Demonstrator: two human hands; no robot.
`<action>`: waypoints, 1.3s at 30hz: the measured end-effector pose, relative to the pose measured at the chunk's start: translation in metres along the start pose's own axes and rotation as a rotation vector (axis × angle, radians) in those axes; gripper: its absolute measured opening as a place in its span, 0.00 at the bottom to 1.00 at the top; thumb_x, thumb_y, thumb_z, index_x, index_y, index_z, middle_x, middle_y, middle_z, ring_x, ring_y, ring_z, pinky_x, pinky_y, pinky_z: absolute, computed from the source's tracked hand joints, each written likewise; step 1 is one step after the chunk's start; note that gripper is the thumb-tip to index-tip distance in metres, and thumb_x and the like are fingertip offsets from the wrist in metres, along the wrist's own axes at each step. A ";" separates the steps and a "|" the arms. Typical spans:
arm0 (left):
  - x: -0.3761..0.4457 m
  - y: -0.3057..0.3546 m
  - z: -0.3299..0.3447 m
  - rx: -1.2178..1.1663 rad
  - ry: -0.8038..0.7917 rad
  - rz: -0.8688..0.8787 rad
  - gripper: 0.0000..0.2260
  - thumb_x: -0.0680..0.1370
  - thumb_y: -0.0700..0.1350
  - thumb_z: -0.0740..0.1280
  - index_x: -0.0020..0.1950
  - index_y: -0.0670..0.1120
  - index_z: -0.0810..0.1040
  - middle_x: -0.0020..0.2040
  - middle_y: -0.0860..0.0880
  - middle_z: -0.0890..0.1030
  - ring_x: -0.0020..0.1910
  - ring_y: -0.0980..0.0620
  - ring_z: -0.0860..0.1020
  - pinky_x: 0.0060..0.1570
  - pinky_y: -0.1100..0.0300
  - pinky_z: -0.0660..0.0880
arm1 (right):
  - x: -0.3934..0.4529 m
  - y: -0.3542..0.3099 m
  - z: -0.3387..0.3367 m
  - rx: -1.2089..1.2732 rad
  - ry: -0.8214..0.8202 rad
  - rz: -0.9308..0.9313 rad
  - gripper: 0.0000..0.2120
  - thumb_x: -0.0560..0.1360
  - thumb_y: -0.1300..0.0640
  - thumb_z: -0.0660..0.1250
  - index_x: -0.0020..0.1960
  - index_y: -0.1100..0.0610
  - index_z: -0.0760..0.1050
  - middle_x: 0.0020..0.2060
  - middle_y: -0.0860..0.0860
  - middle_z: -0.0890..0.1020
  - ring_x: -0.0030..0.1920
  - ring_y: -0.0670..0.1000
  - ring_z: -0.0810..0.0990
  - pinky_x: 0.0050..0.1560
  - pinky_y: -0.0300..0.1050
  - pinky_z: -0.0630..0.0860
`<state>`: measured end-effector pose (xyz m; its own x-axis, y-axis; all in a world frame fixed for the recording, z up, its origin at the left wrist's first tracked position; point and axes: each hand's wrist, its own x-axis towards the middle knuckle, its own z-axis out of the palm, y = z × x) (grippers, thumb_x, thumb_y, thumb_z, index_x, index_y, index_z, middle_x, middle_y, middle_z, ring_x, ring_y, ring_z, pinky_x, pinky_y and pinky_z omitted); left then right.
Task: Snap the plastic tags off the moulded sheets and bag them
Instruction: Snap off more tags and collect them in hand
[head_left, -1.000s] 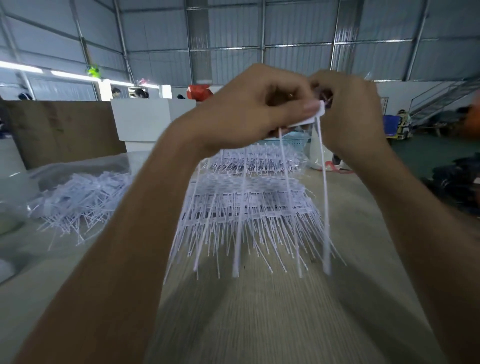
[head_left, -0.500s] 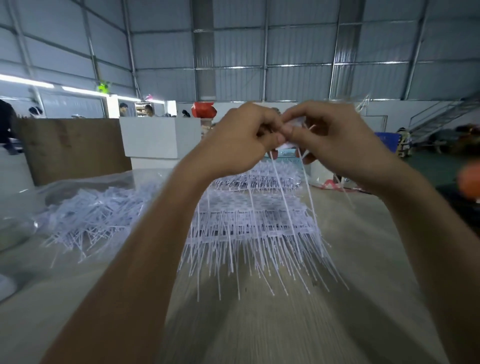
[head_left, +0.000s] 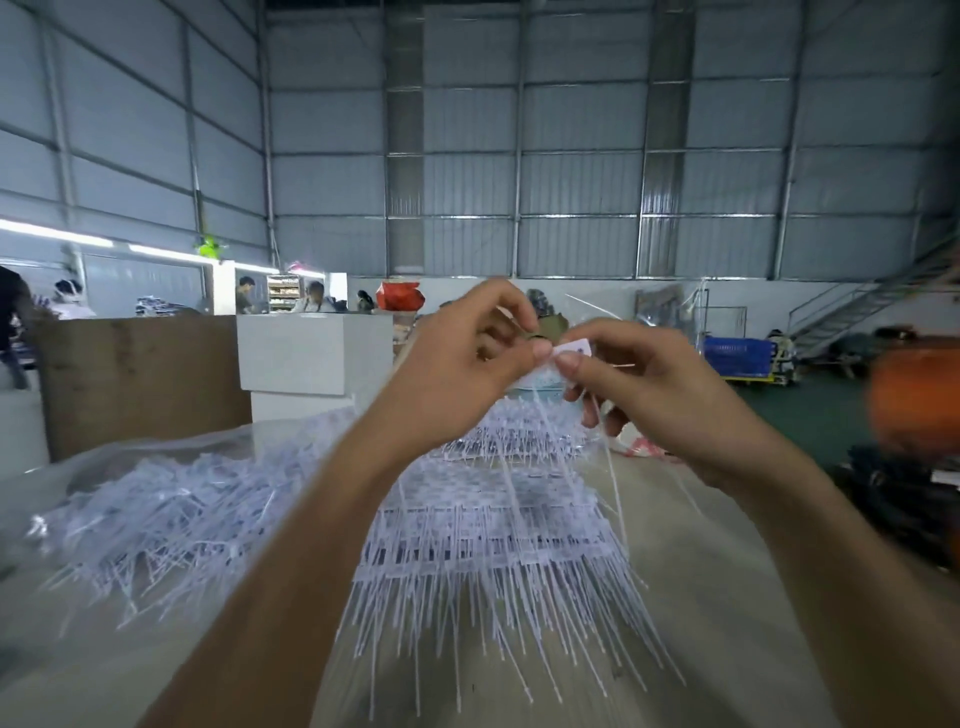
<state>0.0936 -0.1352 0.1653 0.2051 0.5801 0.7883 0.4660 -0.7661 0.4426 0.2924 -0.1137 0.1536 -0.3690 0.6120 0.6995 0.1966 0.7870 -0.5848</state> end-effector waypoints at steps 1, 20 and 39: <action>0.000 -0.001 0.001 -0.018 0.032 -0.030 0.06 0.79 0.44 0.71 0.52 0.45 0.77 0.43 0.50 0.82 0.43 0.50 0.82 0.44 0.58 0.80 | 0.000 0.000 -0.001 0.007 0.034 -0.003 0.05 0.79 0.54 0.69 0.51 0.55 0.82 0.35 0.52 0.81 0.31 0.51 0.79 0.29 0.41 0.74; 0.003 0.012 0.001 -0.265 0.144 -0.167 0.21 0.83 0.47 0.64 0.40 0.30 0.76 0.25 0.53 0.73 0.26 0.55 0.72 0.31 0.64 0.72 | -0.002 -0.023 0.005 0.107 0.072 -0.165 0.08 0.76 0.62 0.71 0.54 0.62 0.81 0.39 0.59 0.81 0.34 0.51 0.78 0.37 0.45 0.78; 0.005 0.008 -0.001 -0.505 0.094 -0.312 0.21 0.84 0.49 0.62 0.32 0.44 0.71 0.25 0.50 0.69 0.24 0.53 0.65 0.27 0.63 0.65 | 0.000 -0.019 0.039 -0.446 0.444 -0.443 0.09 0.81 0.57 0.67 0.58 0.58 0.81 0.46 0.51 0.82 0.41 0.51 0.81 0.44 0.55 0.79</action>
<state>0.0977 -0.1382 0.1732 0.0367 0.7892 0.6130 0.0206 -0.6139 0.7891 0.2534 -0.1313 0.1487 -0.1179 0.1322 0.9842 0.4980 0.8653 -0.0566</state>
